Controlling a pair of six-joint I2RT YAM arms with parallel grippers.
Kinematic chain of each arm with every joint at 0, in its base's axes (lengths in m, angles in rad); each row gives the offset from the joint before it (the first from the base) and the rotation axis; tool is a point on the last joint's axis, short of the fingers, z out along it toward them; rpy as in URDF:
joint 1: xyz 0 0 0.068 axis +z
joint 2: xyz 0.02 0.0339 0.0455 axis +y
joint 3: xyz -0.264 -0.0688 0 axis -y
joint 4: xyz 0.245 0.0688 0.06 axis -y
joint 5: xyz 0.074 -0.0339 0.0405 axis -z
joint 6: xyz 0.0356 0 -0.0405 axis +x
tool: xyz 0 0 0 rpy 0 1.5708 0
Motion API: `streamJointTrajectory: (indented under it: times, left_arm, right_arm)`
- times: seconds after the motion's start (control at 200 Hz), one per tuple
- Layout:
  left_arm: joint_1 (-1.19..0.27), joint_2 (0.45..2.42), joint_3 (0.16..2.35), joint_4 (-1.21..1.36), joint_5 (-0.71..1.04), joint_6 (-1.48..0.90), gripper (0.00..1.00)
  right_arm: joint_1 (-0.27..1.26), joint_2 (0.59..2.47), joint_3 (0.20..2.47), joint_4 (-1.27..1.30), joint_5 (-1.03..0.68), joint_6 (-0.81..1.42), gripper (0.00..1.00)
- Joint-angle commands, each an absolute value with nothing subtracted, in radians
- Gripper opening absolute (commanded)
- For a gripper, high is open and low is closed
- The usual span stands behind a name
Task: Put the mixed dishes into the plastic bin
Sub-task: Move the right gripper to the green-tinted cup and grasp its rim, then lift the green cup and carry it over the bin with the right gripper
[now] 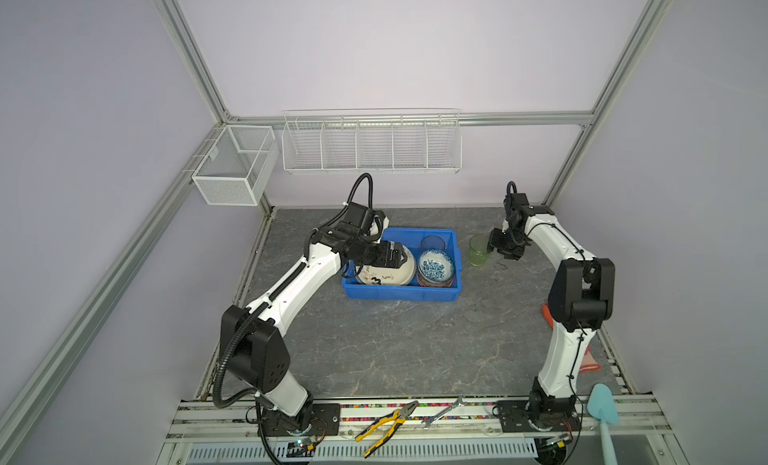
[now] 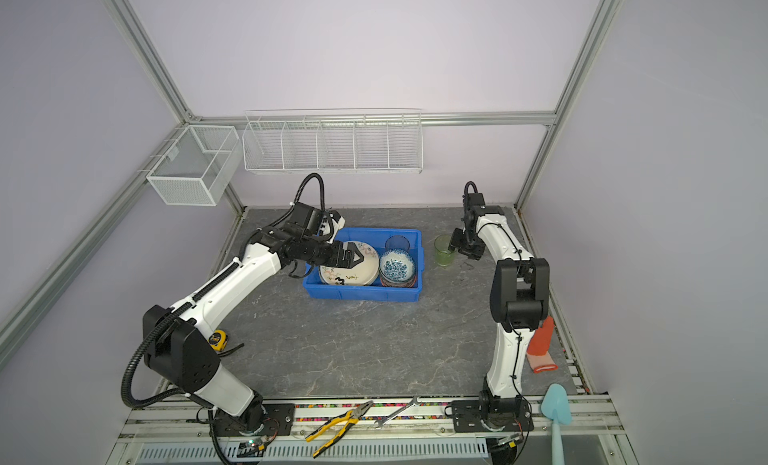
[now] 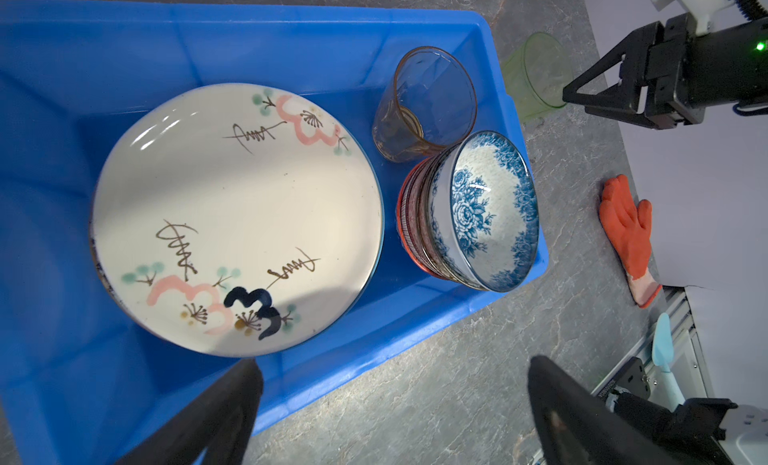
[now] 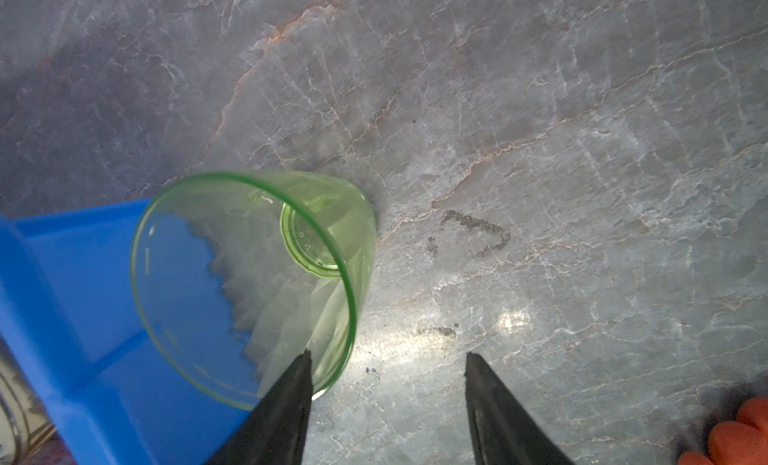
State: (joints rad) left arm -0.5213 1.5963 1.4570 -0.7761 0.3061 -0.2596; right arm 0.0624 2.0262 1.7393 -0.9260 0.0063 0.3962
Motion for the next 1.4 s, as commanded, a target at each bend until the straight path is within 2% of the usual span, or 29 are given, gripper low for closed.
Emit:
streamJointTrajectory:
  times: [0.0, 0.345, 0.73, 1.1, 1.395]
  left_arm:
    - [-0.512, 1.550, 1.420, -0.790, 0.282, -0.256, 1.00]
    - [-0.463, 1.472, 1.358, -0.859, 0.270, -0.270, 1.00]
    - [-0.432, 1.402, 1.288, -0.879, 0.253, -0.279, 1.00]
    - [-0.427, 1.355, 1.247, -0.893, 0.207, -0.313, 1.00]
    - [-0.425, 1.317, 1.226, -0.914, 0.174, -0.324, 0.99]
  right_arm:
    - [0.068, 2.058, 1.765, -0.920, 0.002, 0.398, 0.58]
    - [0.080, 2.101, 1.787, -0.916, 0.002, 0.394, 0.45]
    - [0.086, 2.048, 1.783, -0.934, 0.011, 0.379, 0.07]
    - [0.111, 1.931, 1.777, -1.013, 0.021, 0.365, 0.06]
    - [0.199, 1.873, 1.843, -1.086, 0.029, 0.369, 0.06]
